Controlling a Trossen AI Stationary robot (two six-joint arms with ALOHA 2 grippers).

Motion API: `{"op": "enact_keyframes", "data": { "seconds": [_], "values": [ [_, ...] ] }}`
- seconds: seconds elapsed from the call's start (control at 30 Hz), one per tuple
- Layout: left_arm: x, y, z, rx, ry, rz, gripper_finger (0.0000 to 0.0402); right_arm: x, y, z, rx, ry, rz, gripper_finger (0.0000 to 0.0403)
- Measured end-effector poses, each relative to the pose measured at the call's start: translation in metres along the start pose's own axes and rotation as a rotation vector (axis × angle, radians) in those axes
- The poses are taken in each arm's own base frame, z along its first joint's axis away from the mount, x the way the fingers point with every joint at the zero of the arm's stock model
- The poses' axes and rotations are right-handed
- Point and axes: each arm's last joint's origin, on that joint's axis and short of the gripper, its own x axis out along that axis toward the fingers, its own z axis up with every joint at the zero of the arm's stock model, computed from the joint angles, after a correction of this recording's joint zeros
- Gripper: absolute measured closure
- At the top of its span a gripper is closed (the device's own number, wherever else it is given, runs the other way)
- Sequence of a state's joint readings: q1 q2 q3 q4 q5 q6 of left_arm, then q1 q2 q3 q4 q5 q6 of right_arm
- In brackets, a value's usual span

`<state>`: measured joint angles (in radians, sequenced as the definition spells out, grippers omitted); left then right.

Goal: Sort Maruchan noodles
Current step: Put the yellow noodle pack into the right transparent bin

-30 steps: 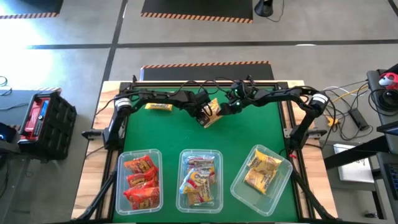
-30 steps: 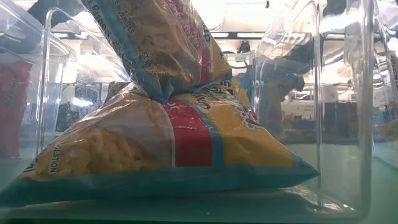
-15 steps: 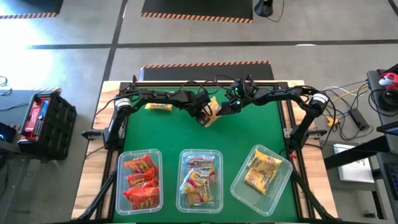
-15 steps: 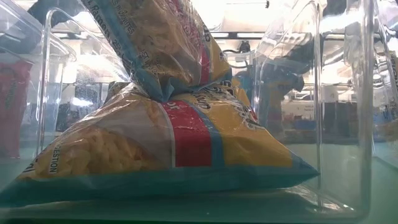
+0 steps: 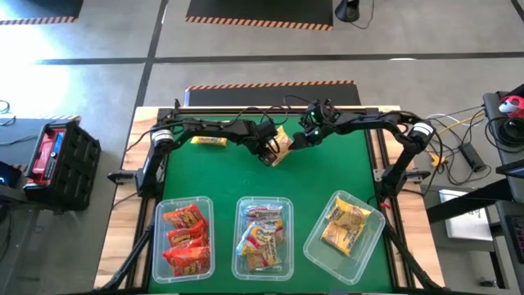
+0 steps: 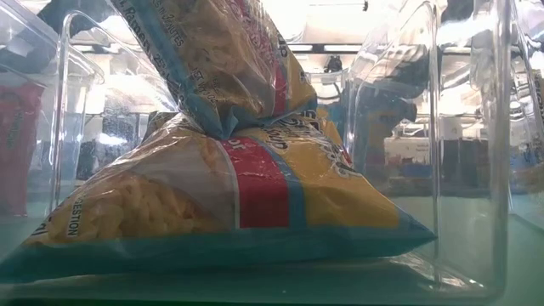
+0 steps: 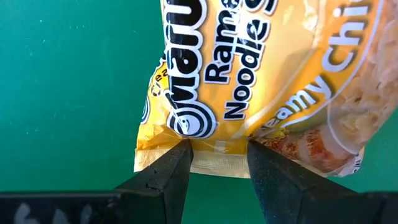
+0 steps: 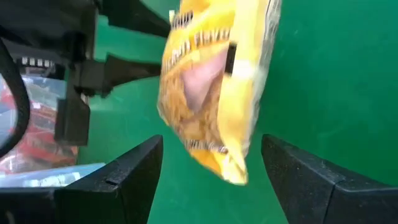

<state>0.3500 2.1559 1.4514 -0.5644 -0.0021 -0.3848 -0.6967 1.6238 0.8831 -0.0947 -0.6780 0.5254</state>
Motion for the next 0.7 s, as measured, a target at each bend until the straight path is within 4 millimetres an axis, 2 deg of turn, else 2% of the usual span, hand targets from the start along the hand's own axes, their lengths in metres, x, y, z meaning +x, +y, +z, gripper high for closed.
{"op": "enact_keyframes", "data": {
  "seconds": [0.27, 0.5, 0.7],
  "values": [
    [0.0, 0.0, 0.0, -0.016, -0.005, 0.011, 0.0255, -0.001, 0.002, 0.016, -0.059, -0.089, 0.004, 0.0137],
    [0.0, 0.0, 0.0, -0.016, -0.004, 0.011, 0.0255, 0.015, -0.01, 0.022, -0.034, -0.079, -0.023, 0.0131],
    [0.0, 0.0, 0.0, -0.016, -0.003, 0.012, 0.0255, 0.025, -0.014, 0.028, -0.047, -0.054, 0.032, 0.0131]
  ]
}}
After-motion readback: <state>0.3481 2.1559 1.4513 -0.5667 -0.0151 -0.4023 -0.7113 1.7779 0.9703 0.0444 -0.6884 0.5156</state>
